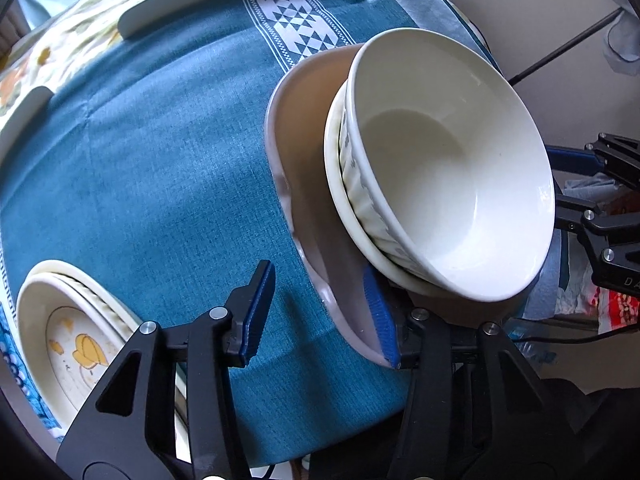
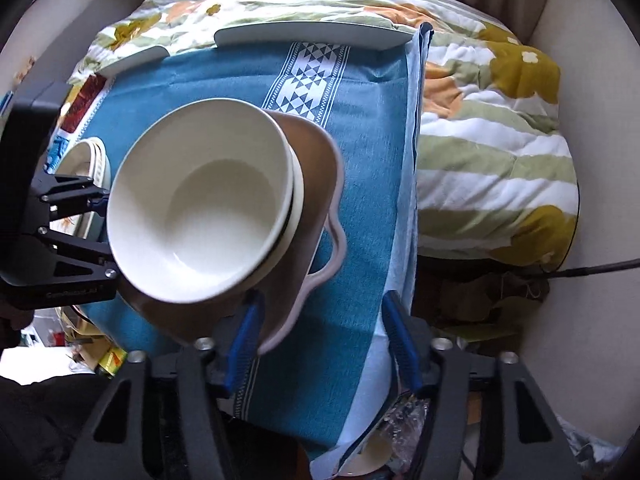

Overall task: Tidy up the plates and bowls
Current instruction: 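Grasp the handled dish with its bowls using the left tool, then carry the dish with bowls onto the plate stack and lower it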

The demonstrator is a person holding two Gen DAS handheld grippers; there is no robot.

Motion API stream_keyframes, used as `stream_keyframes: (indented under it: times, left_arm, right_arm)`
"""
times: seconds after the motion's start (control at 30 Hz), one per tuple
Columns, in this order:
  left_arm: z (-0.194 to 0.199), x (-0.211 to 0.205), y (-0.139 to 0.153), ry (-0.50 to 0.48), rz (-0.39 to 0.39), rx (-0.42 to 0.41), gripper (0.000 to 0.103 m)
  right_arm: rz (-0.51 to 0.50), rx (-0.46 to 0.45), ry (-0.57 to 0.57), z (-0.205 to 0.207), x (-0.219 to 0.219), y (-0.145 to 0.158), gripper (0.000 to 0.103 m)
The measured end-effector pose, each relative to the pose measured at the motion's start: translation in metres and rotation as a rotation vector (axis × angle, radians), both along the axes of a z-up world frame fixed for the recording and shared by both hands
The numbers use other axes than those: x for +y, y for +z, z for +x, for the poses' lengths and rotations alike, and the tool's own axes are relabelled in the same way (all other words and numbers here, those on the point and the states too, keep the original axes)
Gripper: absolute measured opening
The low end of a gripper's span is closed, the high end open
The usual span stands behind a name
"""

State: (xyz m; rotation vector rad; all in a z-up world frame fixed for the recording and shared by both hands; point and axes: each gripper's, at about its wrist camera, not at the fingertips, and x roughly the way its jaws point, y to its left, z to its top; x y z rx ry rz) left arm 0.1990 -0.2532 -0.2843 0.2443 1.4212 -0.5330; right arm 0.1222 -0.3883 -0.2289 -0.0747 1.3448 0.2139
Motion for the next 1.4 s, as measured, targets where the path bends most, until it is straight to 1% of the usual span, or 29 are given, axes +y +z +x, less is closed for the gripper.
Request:
stream_keyframes:
  times: [0.07, 0.13, 0.17, 0.27, 0.33, 0.37, 0.4, 0.43, 0.47, 0.53, 0.57, 0.67, 0.77, 0.9, 1.03, 1.13, 1.3, 1.4]
  left_arm:
    - [0.002, 0.002, 0.0, -0.004, -0.002, 0.003, 0.043]
    - [0.004, 0.003, -0.002, -0.007, -0.001, 0.004, 0.043]
    - [0.005, 0.003, -0.003, -0.008, -0.003, 0.005, 0.042]
    - [0.005, 0.005, -0.008, -0.011, -0.018, 0.011, 0.036]
    - [0.006, 0.004, -0.011, -0.015, -0.028, 0.013, 0.028]
    - [0.005, 0.002, -0.013, -0.016, -0.033, 0.011, 0.025]
    - [0.004, 0.0, -0.014, -0.019, -0.041, 0.006, 0.018]
    - [0.004, -0.002, -0.015, -0.022, -0.045, 0.001, 0.013]
    - [0.002, -0.004, -0.016, -0.029, -0.046, -0.008, 0.011]
    - [-0.002, -0.008, -0.014, -0.041, -0.029, -0.056, 0.011]
    - [-0.005, -0.01, -0.013, -0.055, -0.014, -0.082, 0.011]
    - [-0.01, -0.013, -0.009, -0.064, 0.001, -0.122, 0.011]
    - [-0.015, -0.015, -0.006, -0.063, 0.016, -0.15, 0.011]
    - [-0.023, -0.014, 0.005, -0.04, 0.015, -0.176, 0.011]
    - [-0.033, -0.011, 0.024, -0.015, 0.014, -0.201, 0.01]
    - [-0.033, -0.001, 0.05, 0.023, 0.005, -0.207, 0.011]
    - [-0.046, 0.029, 0.093, 0.09, 0.004, -0.224, 0.011]
    - [-0.052, 0.052, 0.111, 0.134, -0.005, -0.231, 0.011]
  right_arm:
    - [0.009, 0.001, 0.001, -0.002, 0.002, 0.0, 0.043]
    - [0.027, 0.012, 0.01, -0.002, 0.004, -0.002, 0.034]
    - [0.038, 0.02, 0.013, -0.001, 0.005, -0.004, 0.034]
    - [0.066, 0.04, 0.02, 0.003, 0.007, -0.015, 0.03]
    - [0.102, 0.059, 0.011, 0.007, 0.008, -0.026, 0.027]
    - [0.109, 0.061, 0.006, 0.009, 0.008, -0.03, 0.027]
    - [0.116, 0.055, 0.005, 0.01, 0.01, -0.032, 0.025]
    - [0.132, 0.048, 0.012, 0.01, 0.011, -0.035, 0.02]
    - [0.141, 0.046, 0.017, 0.01, 0.012, -0.037, 0.018]
    - [0.143, 0.03, 0.04, 0.009, 0.017, -0.042, 0.014]
    - [0.134, 0.016, 0.048, 0.008, 0.019, -0.042, 0.014]
    - [0.113, -0.017, 0.067, 0.004, 0.023, -0.041, 0.014]
    - [0.096, -0.041, 0.085, 0.001, 0.025, -0.04, 0.014]
    - [0.108, -0.045, 0.089, 0.0, 0.026, -0.037, 0.014]
    - [0.103, -0.067, 0.114, -0.003, 0.028, -0.018, 0.014]
    - [0.096, -0.076, 0.148, -0.003, 0.035, 0.005, 0.014]
    - [0.09, -0.09, 0.215, -0.003, 0.058, 0.047, 0.014]
    - [0.096, -0.101, 0.252, -0.001, 0.078, 0.068, 0.015]
